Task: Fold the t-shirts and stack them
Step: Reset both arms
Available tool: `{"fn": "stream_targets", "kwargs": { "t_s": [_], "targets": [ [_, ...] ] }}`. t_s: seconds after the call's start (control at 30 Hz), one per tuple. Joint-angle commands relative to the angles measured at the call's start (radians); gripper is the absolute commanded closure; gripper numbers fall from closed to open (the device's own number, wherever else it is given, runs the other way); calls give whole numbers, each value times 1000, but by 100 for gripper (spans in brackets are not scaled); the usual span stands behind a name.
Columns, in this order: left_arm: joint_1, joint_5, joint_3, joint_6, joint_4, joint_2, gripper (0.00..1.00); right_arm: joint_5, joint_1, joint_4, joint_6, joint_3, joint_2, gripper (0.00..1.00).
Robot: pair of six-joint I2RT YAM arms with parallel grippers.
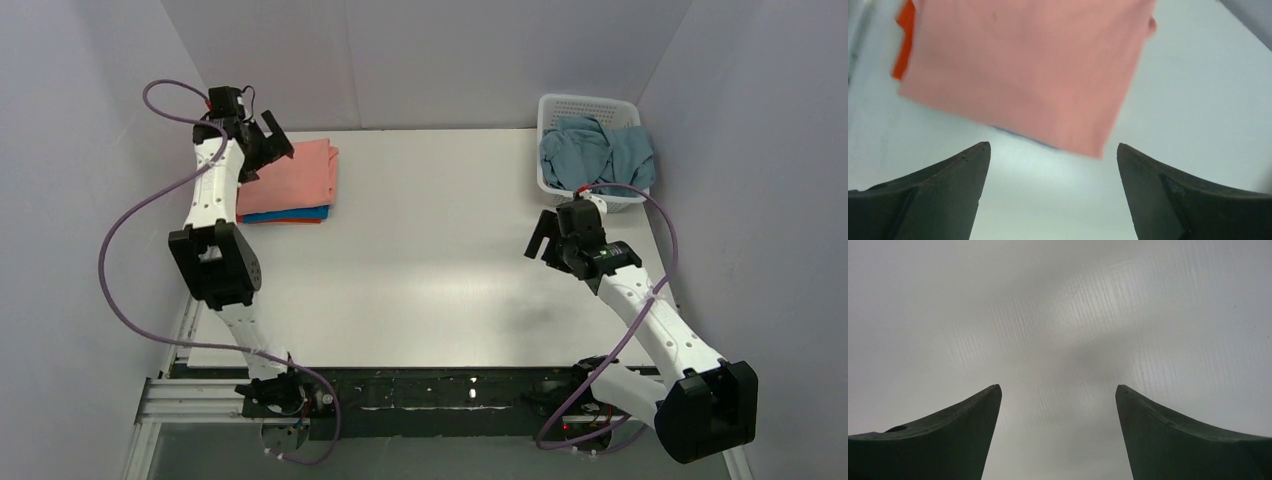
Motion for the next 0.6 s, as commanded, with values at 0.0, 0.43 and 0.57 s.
{"fn": "stream_targets", "kwargs": {
  "t_s": [0.0, 0.43, 0.57],
  "targets": [
    [-60, 158, -372, -165, 71, -404, 2, -6, -5, 47, 17, -30, -49, 7],
    [-515, -104, -1370, -178, 158, -1071, 2, -144, -7, 89, -102, -133, -210, 6],
    [-550, -165, -1474, -188, 126, -1212, 2, -150, -7, 104, -151, -158, -273, 7]
  ]
}}
